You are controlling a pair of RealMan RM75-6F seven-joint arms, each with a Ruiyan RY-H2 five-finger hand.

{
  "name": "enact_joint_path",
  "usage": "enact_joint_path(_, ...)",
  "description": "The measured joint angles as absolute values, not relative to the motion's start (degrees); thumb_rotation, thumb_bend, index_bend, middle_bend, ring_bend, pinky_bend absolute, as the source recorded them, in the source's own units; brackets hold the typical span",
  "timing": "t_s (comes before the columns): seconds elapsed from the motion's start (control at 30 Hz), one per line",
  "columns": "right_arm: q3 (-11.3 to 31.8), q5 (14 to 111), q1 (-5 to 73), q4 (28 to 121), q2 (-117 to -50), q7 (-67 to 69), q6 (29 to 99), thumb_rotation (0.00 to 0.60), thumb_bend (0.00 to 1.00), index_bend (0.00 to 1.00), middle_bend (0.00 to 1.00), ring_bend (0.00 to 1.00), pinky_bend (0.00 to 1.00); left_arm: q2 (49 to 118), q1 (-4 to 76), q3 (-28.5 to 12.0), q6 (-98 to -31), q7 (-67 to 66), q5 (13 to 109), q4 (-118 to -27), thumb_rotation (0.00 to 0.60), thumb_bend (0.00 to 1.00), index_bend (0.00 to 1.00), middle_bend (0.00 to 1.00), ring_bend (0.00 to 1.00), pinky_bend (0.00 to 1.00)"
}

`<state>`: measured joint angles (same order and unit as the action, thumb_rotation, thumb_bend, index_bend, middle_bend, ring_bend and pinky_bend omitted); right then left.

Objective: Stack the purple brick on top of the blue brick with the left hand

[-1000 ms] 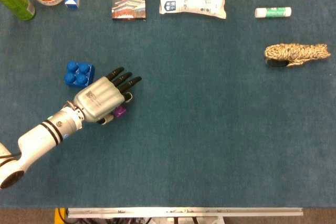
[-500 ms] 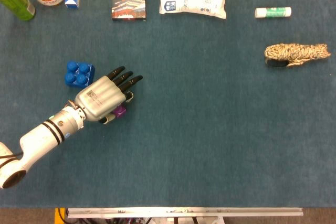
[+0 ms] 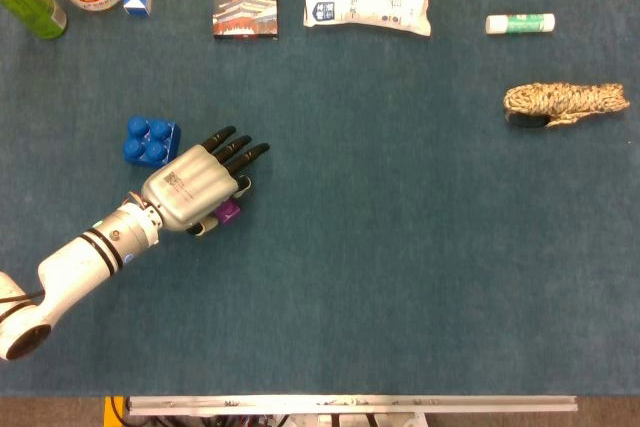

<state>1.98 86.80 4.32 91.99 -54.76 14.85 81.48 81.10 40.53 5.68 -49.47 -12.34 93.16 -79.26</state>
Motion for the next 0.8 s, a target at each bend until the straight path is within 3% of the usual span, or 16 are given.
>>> enact_joint_path(0.8, 1.91, 86.68, 4.42, 92.22, -54.68, 14.58, 81.17, 0.600, 0.49, 0.24, 0.27, 0.08, 0.21, 81.08, 40.52, 5.83, -49.57, -13.05, 92.26, -79.55, 0.600, 0.26, 0.44, 0.00, 0.00, 0.05)
